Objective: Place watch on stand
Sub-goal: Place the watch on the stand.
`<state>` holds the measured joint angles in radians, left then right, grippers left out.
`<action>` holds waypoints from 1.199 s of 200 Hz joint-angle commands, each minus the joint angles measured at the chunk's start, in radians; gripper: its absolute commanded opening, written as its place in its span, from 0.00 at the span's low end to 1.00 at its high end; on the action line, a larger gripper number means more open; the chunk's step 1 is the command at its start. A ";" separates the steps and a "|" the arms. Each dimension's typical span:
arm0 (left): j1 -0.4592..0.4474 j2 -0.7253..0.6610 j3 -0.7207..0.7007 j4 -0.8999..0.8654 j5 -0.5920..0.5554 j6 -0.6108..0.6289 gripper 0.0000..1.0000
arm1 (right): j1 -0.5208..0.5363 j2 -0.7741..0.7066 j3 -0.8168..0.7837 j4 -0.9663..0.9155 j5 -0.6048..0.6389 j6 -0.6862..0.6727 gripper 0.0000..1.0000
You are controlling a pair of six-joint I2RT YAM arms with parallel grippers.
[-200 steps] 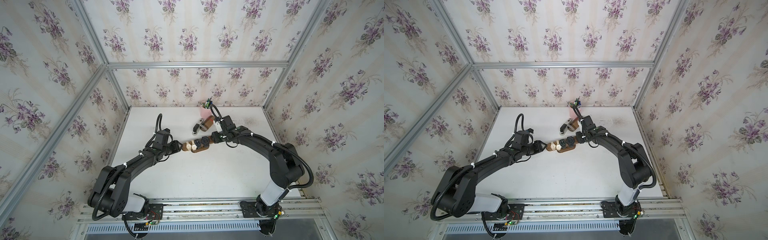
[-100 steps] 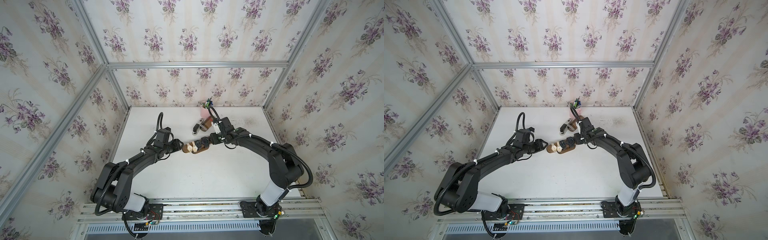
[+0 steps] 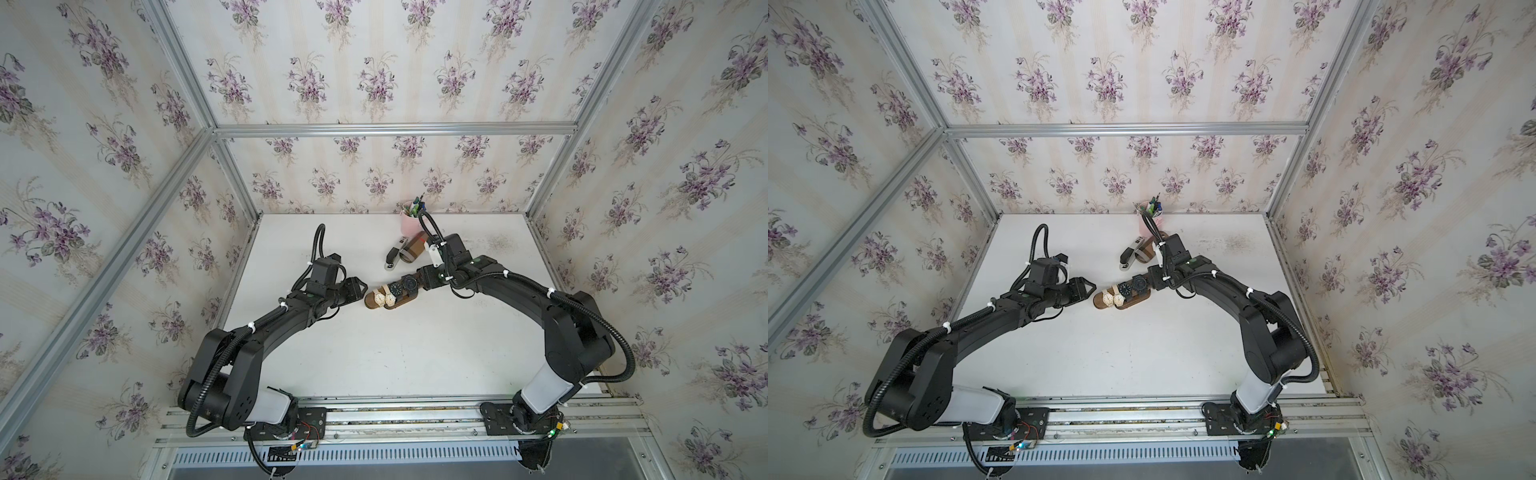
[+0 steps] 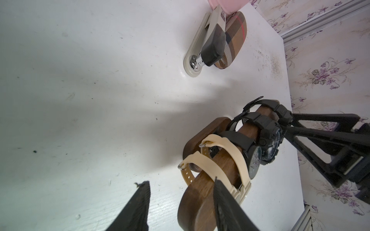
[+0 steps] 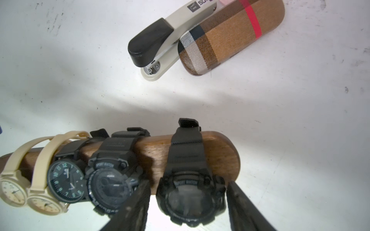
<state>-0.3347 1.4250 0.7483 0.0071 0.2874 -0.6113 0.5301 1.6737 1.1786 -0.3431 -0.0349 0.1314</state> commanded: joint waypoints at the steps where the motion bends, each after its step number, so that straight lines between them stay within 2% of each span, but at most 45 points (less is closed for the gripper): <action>1: 0.002 -0.039 0.001 -0.026 -0.027 0.014 0.54 | 0.000 -0.029 -0.004 -0.004 0.004 0.011 0.61; 17: 0.003 -0.055 -0.001 -0.038 -0.041 0.022 0.54 | -0.005 -0.056 -0.021 0.010 0.001 0.020 0.60; 26: 0.003 -0.063 -0.003 -0.047 -0.048 0.025 0.58 | -0.012 -0.066 -0.028 0.015 -0.010 0.025 0.59; 66: 0.002 -0.076 -0.010 -0.062 -0.049 0.034 0.60 | -0.039 -0.056 -0.050 0.015 -0.034 0.036 0.56; 103: 0.002 -0.085 -0.025 -0.058 -0.043 0.042 0.63 | -0.042 -0.039 -0.050 0.033 -0.105 0.021 0.47; 163: 0.002 -0.079 -0.031 -0.049 -0.042 0.040 0.64 | -0.042 0.005 0.001 0.019 -0.093 0.011 0.36; 222: 0.003 -0.080 -0.030 -0.053 -0.046 0.048 0.65 | -0.039 0.022 0.033 0.008 -0.083 0.010 0.33; 240: 0.002 -0.091 -0.029 -0.065 -0.057 0.057 0.67 | -0.039 -0.002 0.029 0.006 -0.076 0.014 0.37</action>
<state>-0.3336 1.3460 0.7177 -0.0479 0.2462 -0.5743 0.4908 1.6894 1.2037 -0.3367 -0.1207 0.1562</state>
